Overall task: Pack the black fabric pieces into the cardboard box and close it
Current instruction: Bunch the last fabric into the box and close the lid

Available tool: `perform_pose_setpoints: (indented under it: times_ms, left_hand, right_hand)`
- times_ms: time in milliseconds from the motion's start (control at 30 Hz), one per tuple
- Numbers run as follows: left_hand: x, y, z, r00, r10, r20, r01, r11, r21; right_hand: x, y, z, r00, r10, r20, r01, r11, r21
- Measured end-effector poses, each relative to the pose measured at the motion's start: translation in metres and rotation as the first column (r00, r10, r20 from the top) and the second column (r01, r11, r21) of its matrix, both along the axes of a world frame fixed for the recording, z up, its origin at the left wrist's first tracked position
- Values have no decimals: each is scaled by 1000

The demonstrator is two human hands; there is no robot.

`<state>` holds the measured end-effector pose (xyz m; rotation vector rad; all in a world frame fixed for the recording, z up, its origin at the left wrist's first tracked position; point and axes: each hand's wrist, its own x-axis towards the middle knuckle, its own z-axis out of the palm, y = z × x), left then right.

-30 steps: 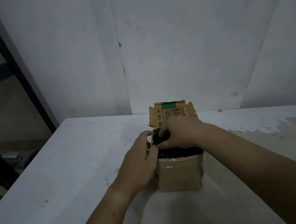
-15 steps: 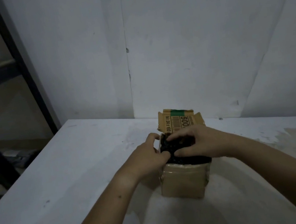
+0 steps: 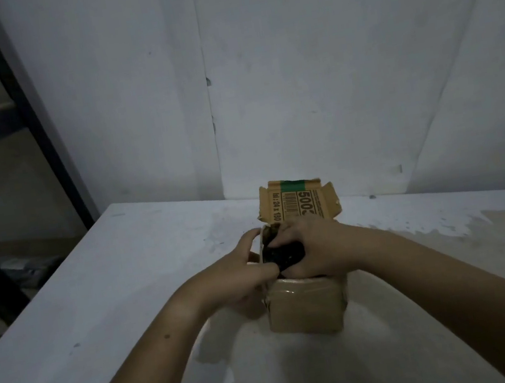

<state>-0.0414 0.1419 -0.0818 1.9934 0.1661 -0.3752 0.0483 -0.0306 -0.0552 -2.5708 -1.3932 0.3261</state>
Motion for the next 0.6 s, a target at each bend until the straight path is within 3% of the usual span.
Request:
perform_pose_setpoints:
  times_ms: [100, 167, 233, 333, 467, 533, 600]
  left_hand:
    - [8, -7, 6, 997, -76, 21, 72, 990, 121]
    - [14, -10, 8, 996, -89, 12, 87, 987, 135]
    - [20, -10, 11, 995, -84, -50, 90, 985, 145]
    - [25, -9, 13, 989, -74, -126, 93, 983, 156]
    - [24, -7, 11, 990, -73, -124, 92, 984, 154]
    - [22, -6, 12, 991, -83, -108, 97, 986, 136]
    - [18, -7, 11, 993, -94, -75, 103, 986, 132]
  right_hand:
    - [3, -26, 4, 985, -57, -161, 82, 985, 155]
    - [5, -44, 8, 982, -130, -140, 159, 962, 221]
    - [5, -50, 11, 985, -165, -58, 172, 973, 156]
    - [1, -38, 13, 991, -126, -54, 124, 992, -37]
    - [4, -22, 16, 985, -173, 21, 173, 952, -252]
    - [5, -21, 14, 983, -182, 25, 182, 949, -256]
    - [6, -28, 12, 984, -164, -72, 151, 976, -155]
